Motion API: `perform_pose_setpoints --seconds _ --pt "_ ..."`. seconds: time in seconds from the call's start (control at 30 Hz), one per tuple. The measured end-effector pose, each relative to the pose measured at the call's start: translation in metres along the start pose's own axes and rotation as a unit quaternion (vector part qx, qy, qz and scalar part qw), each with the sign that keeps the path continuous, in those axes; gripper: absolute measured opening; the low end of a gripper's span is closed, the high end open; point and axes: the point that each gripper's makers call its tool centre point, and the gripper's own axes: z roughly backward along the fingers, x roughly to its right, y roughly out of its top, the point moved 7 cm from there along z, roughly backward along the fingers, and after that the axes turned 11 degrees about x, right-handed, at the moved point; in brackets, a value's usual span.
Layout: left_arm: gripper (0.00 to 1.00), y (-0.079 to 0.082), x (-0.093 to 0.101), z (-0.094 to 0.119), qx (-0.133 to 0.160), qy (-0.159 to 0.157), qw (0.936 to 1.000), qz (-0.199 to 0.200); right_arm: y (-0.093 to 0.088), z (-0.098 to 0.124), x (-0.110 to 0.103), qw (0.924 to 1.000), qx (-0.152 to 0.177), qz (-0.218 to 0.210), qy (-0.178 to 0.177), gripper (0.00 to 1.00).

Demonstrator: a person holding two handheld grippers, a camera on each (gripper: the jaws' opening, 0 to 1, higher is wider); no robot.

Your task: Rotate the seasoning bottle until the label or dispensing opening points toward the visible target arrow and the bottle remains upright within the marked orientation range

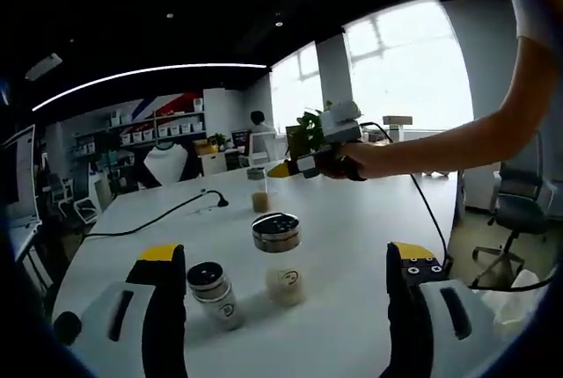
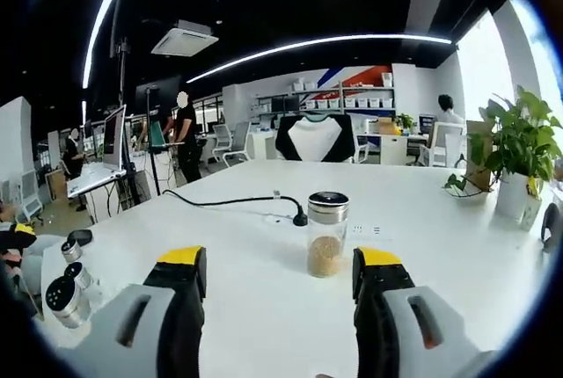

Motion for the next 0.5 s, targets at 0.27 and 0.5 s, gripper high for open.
perform_pose_setpoints --seconds 0.27,0.5 --pt "1.0 -0.004 0.001 -0.007 -0.003 -0.007 1.0 0.005 -0.002 -0.015 0.006 0.9999 -0.007 0.003 -0.01 0.67" --pt "1.0 -0.005 -0.001 -0.013 -0.003 -0.01 0.9999 0.01 0.002 -0.03 0.015 0.9996 -0.011 0.018 -0.016 0.65"
